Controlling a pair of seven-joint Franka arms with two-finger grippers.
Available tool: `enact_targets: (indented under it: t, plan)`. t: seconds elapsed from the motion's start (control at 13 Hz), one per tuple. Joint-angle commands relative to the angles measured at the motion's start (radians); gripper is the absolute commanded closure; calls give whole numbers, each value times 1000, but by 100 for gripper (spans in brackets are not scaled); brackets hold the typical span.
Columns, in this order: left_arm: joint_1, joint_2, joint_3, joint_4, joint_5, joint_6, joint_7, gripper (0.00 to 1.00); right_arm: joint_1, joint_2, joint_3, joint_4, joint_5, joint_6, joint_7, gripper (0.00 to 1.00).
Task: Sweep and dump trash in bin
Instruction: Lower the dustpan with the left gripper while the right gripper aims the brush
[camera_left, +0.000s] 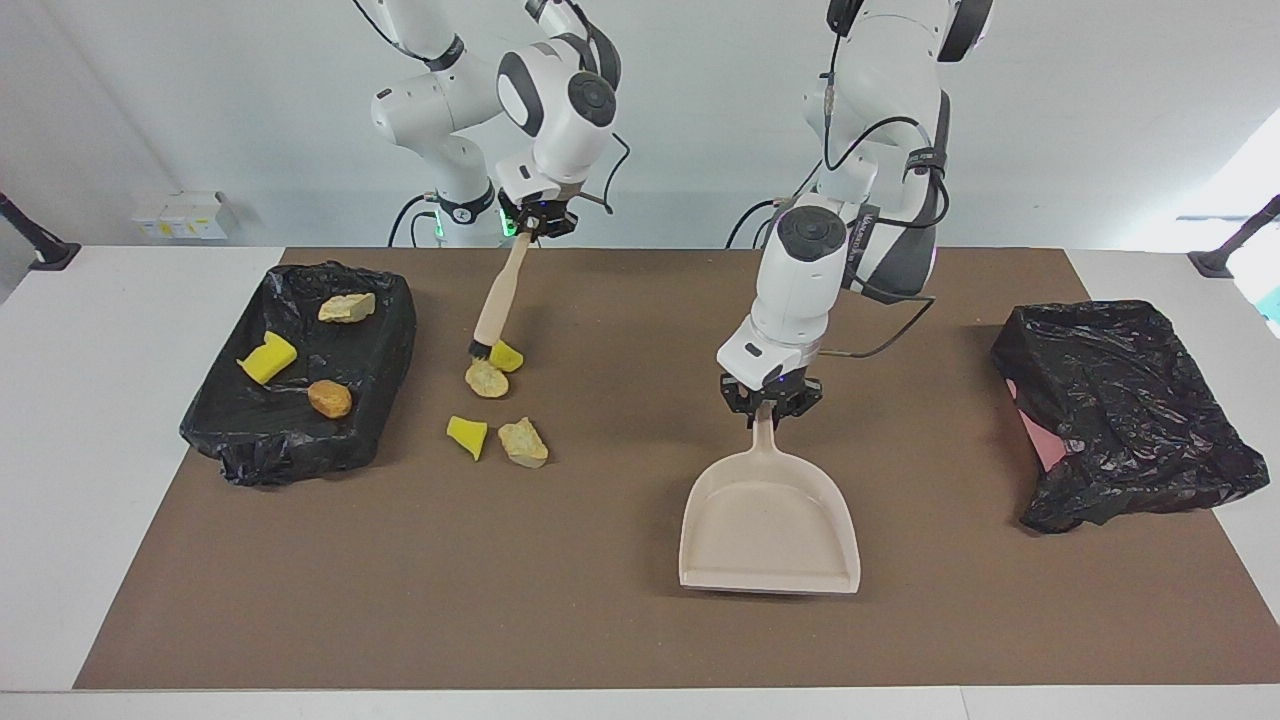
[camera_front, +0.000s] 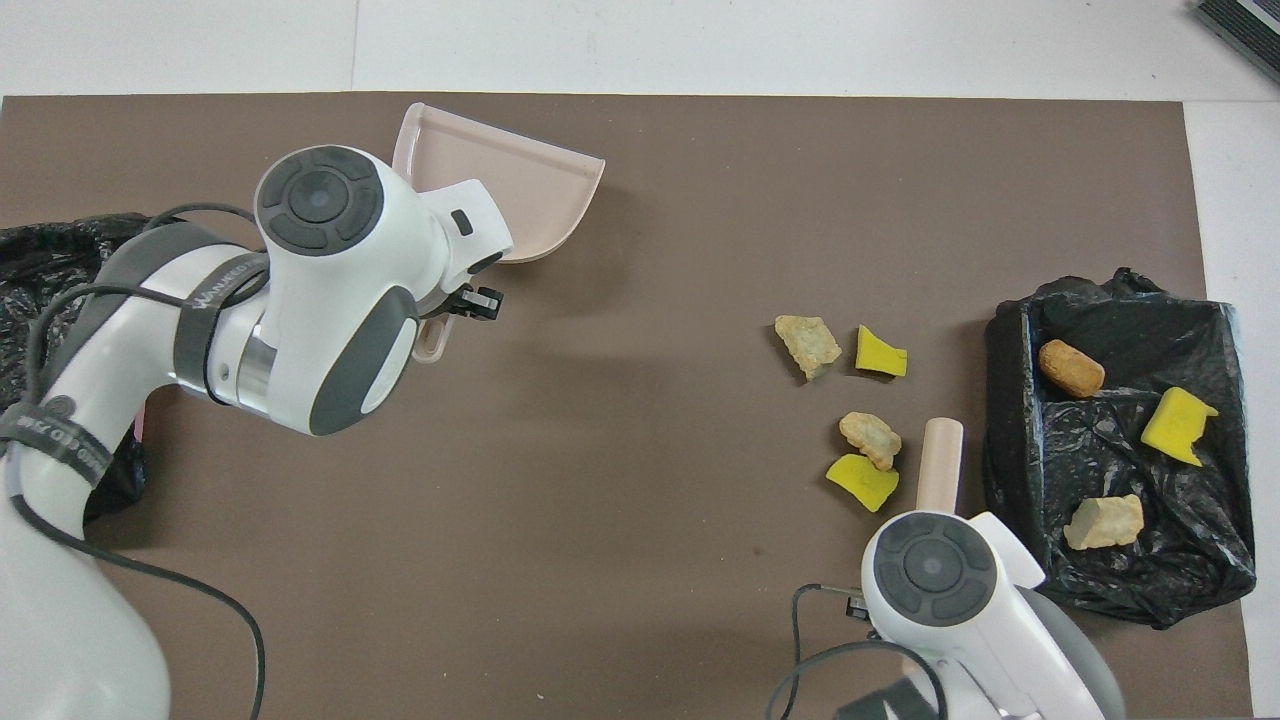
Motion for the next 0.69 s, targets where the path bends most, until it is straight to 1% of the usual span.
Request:
enact_targets:
  t: [0.0, 0.15, 0.31, 0.46, 0.62]
  plan:
    - [59, -61, -4, -8, 12, -73, 225, 100, -28, -101, 4, -115, 14, 58, -79, 100]
    - [89, -80, -3, -9, 7, -133, 398, 100, -16, -105, 6, -158, 82, 116, -68, 100]
    - [109, -87, -3, -17, 7, -173, 562, 100, -13, -99, 6, -161, 97, 133, -68, 100]
    - [114, -118, -6, -76, -7, -163, 714, 100, -20, -82, 6, -159, 119, 190, -84, 100]
    - [102, -146, -7, -135, -25, -156, 832, 100, -28, -44, 6, -149, 160, 271, -128, 100]
